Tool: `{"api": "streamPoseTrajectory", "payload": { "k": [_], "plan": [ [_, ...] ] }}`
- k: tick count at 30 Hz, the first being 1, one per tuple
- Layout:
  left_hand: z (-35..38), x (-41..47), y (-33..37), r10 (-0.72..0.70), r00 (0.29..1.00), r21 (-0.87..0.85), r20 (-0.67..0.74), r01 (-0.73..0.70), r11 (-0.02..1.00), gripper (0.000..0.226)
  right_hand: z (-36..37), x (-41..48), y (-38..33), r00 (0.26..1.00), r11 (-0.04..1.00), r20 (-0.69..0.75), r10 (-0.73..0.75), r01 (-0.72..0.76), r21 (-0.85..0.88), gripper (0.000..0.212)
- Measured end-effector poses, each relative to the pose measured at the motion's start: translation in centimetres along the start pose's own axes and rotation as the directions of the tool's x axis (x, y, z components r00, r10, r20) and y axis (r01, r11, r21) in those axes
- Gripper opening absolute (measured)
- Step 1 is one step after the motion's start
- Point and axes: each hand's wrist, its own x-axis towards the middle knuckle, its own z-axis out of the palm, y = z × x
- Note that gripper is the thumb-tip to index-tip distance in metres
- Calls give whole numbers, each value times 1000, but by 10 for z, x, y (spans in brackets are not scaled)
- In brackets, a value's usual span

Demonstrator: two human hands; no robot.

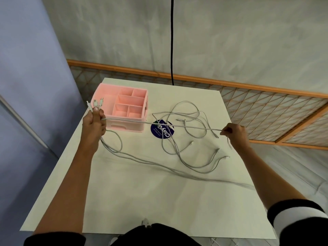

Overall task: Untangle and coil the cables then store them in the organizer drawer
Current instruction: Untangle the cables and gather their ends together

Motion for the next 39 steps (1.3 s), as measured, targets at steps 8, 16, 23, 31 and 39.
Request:
{"api": "streamPoseTrajectory", "payload": {
  "k": [8, 16, 23, 31, 39],
  "plan": [
    [11, -3, 0, -25, 999, 103, 37, 21, 994, 32, 0, -20, 19, 993, 993, 34, 112, -114, 37, 19],
    [38, -6, -3, -105, 962, 230, 254, 46, 972, 33, -7, -57, 58, 953, 952, -16, 303, -302, 54, 26],
    [79, -27, -19, -177, 868, 373, 465, -11, 928, 34, -16, -102, 98, 828, 834, -120, 547, -552, -12, 16],
    [110, -47, -38, -261, 760, 502, 595, -97, 859, 33, -1, -137, 133, 645, 656, -121, 755, -746, 118, 22],
    [125, -55, -40, -291, 732, 526, 616, -107, 844, 33, 6, -96, 92, 833, 823, 54, 551, -531, -203, 35]
  ]
}}
